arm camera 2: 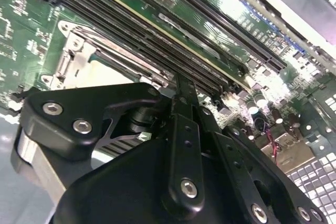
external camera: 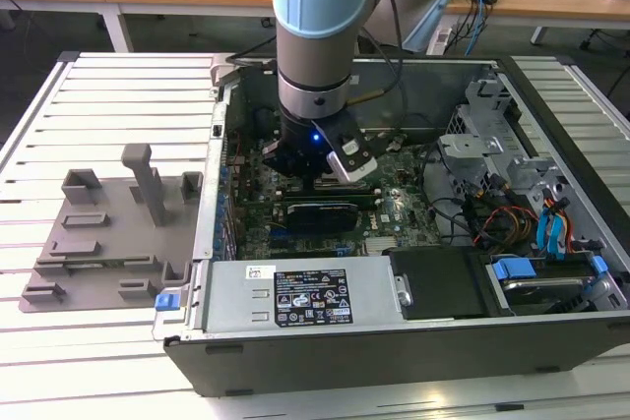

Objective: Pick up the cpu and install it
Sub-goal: 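Install the second cpu locking lever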

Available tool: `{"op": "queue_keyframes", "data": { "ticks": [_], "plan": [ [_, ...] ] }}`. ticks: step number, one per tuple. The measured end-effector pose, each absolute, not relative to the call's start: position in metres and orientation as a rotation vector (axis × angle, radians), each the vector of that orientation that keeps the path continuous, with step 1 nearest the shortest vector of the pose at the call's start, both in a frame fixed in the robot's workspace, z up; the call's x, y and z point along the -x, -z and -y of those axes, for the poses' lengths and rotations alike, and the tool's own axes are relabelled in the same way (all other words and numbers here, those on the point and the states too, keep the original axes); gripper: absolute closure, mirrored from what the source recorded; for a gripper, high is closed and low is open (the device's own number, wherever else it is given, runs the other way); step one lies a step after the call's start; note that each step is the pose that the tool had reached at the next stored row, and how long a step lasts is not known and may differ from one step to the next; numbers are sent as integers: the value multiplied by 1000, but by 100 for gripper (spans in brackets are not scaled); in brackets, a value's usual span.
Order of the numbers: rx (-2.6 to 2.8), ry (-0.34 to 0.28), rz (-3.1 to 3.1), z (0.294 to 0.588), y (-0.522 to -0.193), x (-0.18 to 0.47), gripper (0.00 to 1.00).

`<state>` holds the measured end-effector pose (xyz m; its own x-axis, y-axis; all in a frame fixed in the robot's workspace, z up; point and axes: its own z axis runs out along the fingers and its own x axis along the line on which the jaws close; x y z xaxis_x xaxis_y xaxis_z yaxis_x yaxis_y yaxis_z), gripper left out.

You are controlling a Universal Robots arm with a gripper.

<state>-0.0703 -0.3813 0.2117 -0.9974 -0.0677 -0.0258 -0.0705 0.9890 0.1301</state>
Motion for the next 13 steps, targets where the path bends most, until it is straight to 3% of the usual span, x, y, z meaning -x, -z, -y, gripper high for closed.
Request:
{"op": "queue_keyframes", "data": {
  "ticks": [13],
  "plan": [
    [130,-258,-3107,376,-198,74,89]
  ]
}}
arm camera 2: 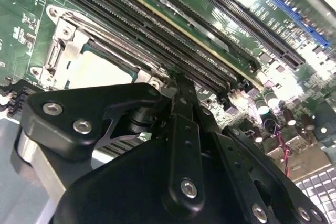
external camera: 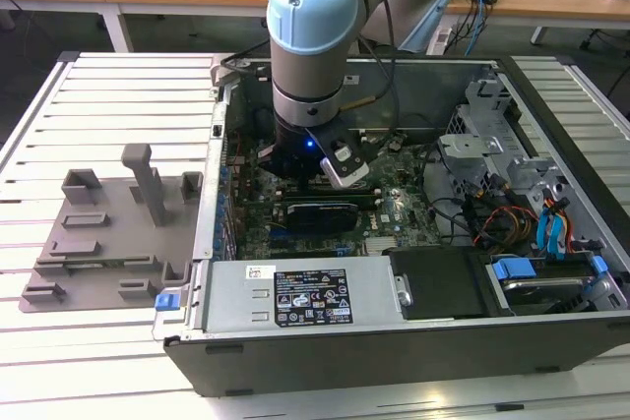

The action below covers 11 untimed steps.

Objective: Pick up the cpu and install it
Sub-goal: 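Install the second cpu locking lever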

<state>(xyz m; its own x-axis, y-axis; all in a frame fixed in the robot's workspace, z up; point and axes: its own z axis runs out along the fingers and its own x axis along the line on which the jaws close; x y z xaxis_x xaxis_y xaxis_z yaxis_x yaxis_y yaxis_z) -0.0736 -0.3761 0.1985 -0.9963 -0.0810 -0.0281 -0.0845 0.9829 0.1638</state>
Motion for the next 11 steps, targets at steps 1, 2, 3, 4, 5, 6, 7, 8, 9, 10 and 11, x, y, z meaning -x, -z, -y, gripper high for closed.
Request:
{"op": "queue_keyframes", "data": {
  "ticks": [1,2,3,4,5,6,7,8,9,10,11],
  "plan": [
    [131,-258,-3107,376,-198,74,89],
    [131,-256,-3107,376,-199,74,89],
    [131,-252,-3106,376,-201,74,89],
    [132,-247,-3106,376,-204,74,89],
    [131,-238,-3107,376,-206,74,89],
    [132,-231,-3108,375,-206,74,89],
    [132,-226,-3109,375,-206,73,89],
    [132,-218,-3110,374,-207,73,89],
    [132,-214,-3110,374,-207,73,89],
    [132,-207,-3111,373,-207,71,89],
    [132,-192,-3112,371,-207,68,89]
  ]
}}
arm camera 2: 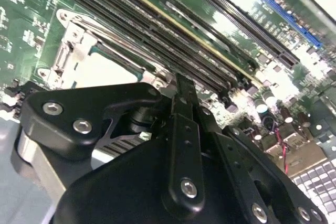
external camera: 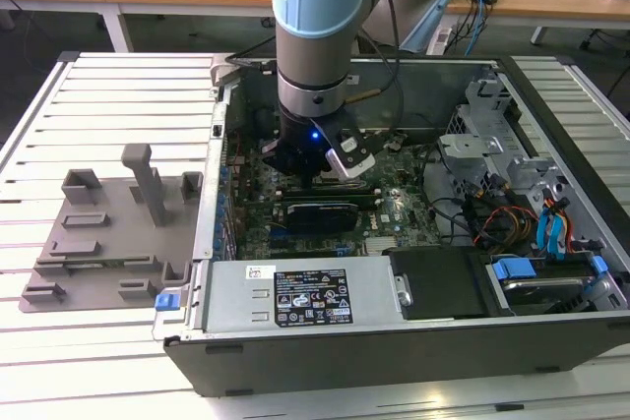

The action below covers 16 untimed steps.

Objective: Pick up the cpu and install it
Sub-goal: 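Install the second cpu locking lever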

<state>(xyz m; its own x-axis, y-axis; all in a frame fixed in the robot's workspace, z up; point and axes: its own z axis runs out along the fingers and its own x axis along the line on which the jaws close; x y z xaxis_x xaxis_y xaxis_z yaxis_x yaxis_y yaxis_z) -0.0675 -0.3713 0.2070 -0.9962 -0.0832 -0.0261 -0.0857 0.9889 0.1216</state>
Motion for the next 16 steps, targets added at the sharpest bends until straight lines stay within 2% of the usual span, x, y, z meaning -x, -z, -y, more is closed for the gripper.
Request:
{"op": "queue_keyframes", "data": {
  "ticks": [9,10,15,16],
  "plan": [
    [133,-142,-3117,363,-207,49,89],
    [133,-115,-3119,361,-207,45,89],
    [133,-69,-3122,345,-207,34,89],
    [134,-43,-3123,340,-208,33,89]
  ]
}}
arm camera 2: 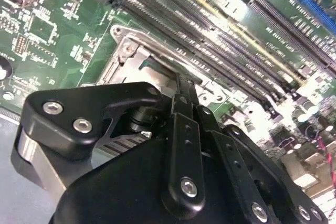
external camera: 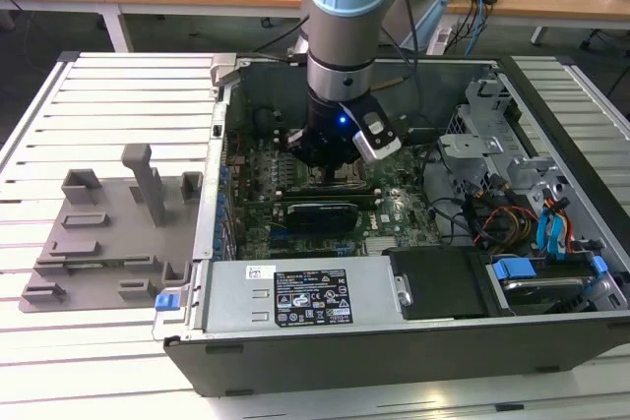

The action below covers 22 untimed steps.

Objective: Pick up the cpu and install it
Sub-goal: 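Install the second cpu locking lever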

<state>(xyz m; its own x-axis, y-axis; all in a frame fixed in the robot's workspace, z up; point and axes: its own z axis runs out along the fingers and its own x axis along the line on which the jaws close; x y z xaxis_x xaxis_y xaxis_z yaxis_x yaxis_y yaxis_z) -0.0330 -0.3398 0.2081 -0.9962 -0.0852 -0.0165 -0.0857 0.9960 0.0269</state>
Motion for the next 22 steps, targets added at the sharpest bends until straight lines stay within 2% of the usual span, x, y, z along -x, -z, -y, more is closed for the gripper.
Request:
{"op": "queue_keyframes", "data": {
  "ticks": [2,7,16,22],
  "plan": [
    [134,5,-3125,331,-212,32,89],
    [134,35,-3125,324,-225,28,89],
    [134,56,-3126,320,-246,27,89],
    [134,56,-3126,320,-247,27,89]
  ]
}}
